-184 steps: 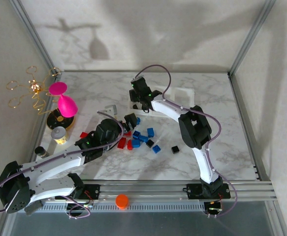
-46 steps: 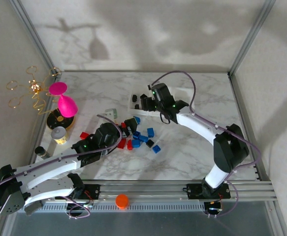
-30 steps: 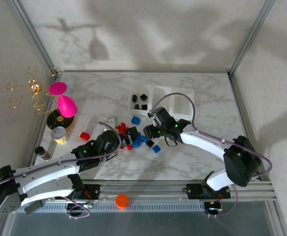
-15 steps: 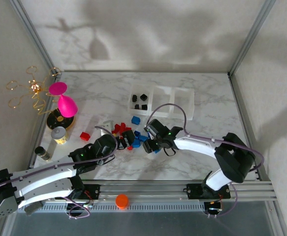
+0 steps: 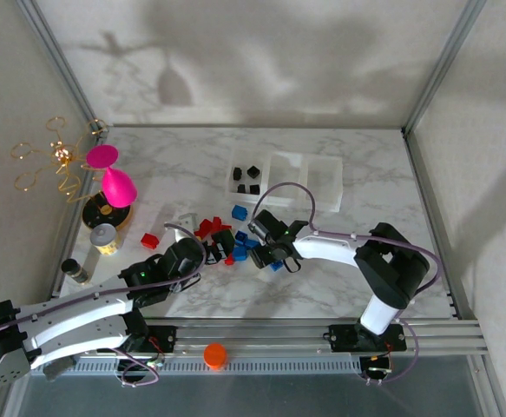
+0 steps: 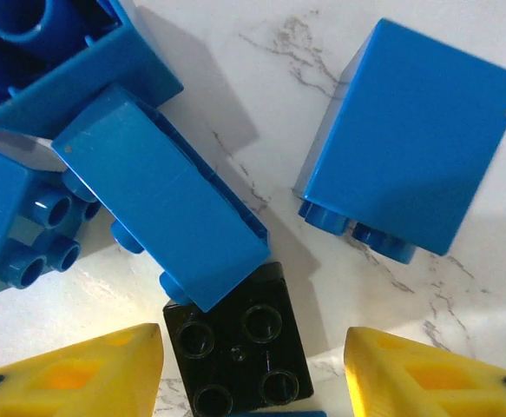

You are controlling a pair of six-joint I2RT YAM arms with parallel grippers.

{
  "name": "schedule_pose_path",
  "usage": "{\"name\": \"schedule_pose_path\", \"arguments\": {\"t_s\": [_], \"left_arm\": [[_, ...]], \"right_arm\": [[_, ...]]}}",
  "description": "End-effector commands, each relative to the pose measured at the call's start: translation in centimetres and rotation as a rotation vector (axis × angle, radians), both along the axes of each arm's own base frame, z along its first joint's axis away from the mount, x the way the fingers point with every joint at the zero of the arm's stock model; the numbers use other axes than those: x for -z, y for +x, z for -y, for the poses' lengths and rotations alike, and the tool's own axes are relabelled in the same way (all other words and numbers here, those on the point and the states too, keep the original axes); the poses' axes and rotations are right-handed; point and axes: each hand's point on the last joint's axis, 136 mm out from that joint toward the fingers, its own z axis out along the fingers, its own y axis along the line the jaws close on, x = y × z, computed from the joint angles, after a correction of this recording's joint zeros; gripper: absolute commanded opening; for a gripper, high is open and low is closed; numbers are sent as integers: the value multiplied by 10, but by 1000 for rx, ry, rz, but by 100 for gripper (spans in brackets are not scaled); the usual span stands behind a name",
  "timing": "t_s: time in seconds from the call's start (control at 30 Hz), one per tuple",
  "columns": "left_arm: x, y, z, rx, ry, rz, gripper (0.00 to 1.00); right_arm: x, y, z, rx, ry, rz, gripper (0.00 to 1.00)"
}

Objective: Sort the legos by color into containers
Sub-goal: Pick up the lego from the center of the table, then place the lego in the container.

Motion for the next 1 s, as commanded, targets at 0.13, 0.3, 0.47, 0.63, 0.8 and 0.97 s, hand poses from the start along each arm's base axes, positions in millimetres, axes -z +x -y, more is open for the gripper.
{"name": "schedule_pose_path", "arguments": {"t_s": [0.13, 0.3, 0.47, 0.63, 0.8, 0.97], "left_arm": [[-1, -1, -5, -20, 11, 8, 100], [-3, 0, -4, -15, 15, 14, 100], [-11, 2, -1, -7, 15, 31, 100], [-16, 5, 2, -6, 15, 50, 100], [-29, 12, 6, -3, 17, 89, 100], [-39, 24, 5, -24, 29, 114, 100]], "right_arm": [[-1, 2, -8, -23, 20, 13, 45], [-10, 1, -13, -26, 57, 17, 37], [-24, 1, -12, -12, 82, 32, 35], [-49, 10, -9, 28, 121, 52, 35], [-74, 32, -11, 60, 158, 82, 36], [-101, 75, -23, 122, 215, 160, 36]]}}
